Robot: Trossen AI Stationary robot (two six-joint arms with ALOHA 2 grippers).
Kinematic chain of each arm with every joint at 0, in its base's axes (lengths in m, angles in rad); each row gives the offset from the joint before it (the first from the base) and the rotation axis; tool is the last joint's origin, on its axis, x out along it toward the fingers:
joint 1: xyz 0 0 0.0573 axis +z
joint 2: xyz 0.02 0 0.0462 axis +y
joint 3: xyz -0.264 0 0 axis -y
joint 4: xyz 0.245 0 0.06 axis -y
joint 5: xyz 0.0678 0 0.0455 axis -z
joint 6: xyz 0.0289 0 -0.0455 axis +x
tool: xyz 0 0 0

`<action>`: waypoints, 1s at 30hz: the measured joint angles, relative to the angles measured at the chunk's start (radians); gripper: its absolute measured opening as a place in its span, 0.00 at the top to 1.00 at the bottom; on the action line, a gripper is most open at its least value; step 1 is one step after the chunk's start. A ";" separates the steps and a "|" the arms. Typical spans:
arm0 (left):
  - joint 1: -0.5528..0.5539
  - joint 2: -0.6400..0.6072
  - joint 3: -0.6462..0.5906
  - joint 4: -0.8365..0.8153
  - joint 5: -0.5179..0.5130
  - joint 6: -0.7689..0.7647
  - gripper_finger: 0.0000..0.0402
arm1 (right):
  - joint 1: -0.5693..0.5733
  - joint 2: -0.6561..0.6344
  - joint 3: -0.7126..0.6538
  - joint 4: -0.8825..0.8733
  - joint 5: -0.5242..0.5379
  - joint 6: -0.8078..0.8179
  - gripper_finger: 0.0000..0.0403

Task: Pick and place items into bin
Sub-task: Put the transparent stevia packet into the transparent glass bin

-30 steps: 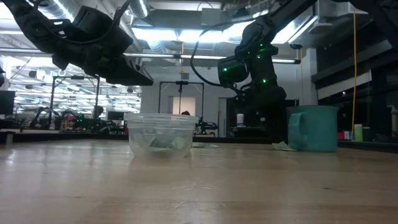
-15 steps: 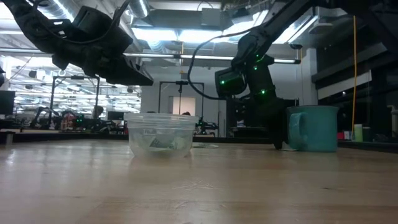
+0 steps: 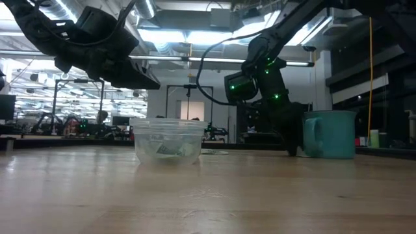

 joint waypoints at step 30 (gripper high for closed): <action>0.000 0.000 0.000 -0.003 0.001 0.000 0.98 | -0.001 -0.059 0.203 -0.011 -0.099 -0.074 1.00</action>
